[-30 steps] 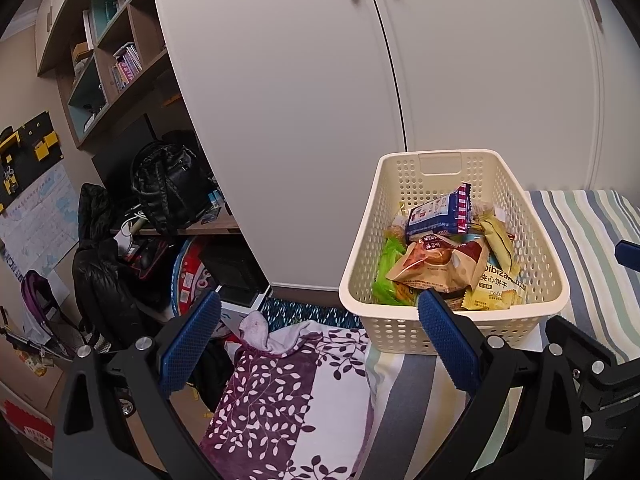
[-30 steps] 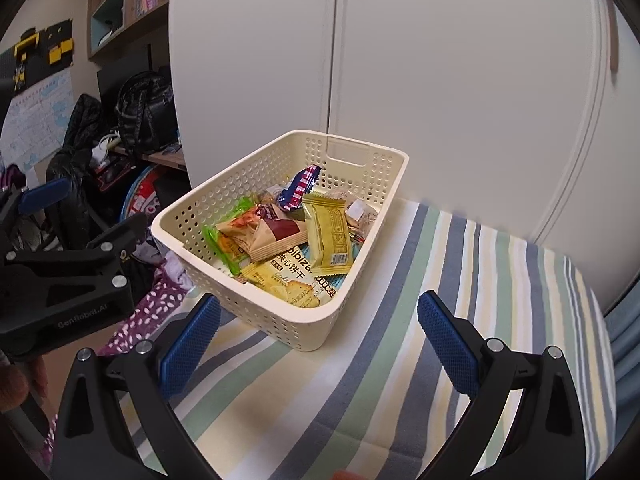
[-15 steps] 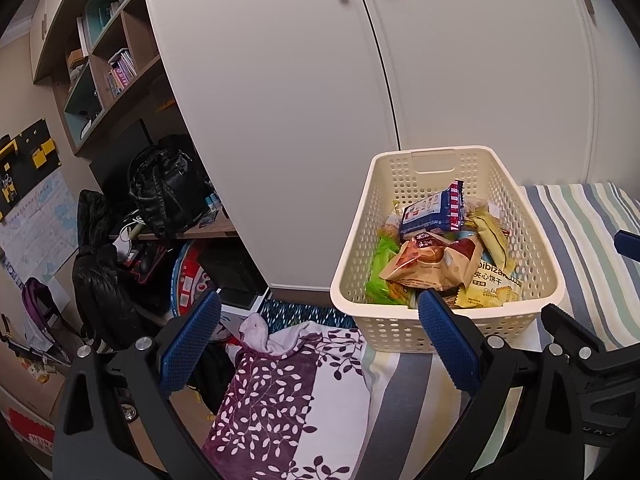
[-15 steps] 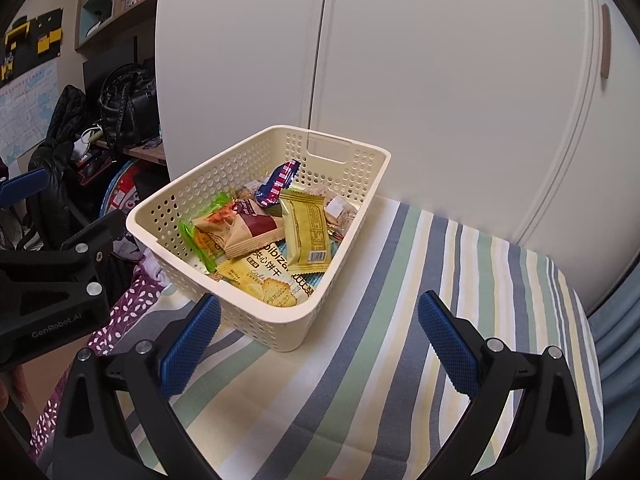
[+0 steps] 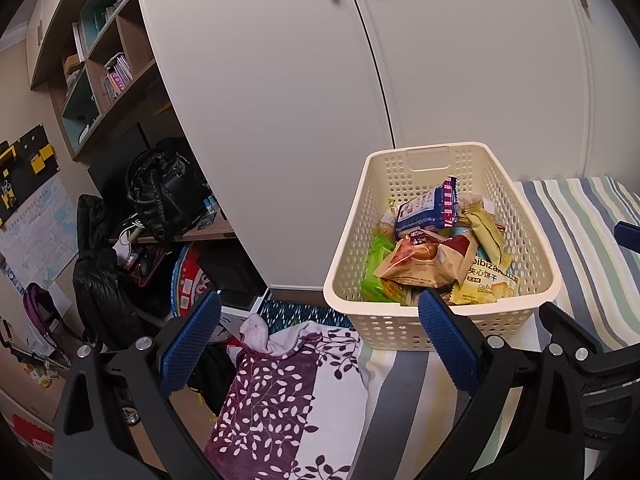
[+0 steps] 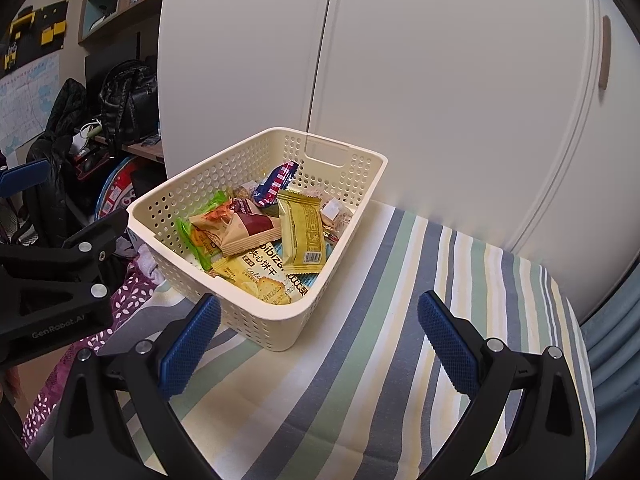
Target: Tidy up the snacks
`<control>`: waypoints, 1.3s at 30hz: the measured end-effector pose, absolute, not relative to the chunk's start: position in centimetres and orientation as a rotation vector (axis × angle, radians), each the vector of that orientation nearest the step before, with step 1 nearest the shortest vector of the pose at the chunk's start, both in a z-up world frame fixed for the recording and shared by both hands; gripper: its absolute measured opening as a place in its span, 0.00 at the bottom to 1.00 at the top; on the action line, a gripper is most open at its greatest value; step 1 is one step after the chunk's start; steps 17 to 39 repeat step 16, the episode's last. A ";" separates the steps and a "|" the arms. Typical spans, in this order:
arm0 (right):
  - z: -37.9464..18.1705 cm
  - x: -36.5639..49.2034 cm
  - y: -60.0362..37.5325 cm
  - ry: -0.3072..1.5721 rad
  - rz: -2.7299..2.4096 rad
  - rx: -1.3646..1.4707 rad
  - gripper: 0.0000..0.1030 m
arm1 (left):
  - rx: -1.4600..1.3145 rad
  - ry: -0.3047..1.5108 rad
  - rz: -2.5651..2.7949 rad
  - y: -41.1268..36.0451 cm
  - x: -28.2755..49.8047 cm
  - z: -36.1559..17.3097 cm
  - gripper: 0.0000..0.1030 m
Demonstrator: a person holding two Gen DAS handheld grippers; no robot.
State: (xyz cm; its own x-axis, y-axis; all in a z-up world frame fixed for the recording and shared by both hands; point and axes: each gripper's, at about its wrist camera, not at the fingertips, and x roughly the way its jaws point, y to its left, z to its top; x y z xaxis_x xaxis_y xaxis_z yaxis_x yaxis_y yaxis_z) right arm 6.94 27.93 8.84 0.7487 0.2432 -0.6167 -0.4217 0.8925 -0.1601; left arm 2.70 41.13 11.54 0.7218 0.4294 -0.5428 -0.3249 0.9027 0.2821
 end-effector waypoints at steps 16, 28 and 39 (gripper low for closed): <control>6.8 6.9 21.2 0.771 0.326 -0.251 0.95 | 0.169 0.675 0.296 37.8 2.1 11.3 0.97; 6.8 6.9 21.2 0.771 0.326 -0.251 0.95 | 0.169 0.675 0.296 37.8 2.1 11.3 0.97; 6.8 6.9 21.2 0.771 0.326 -0.251 0.95 | 0.169 0.675 0.296 37.8 2.1 11.3 0.97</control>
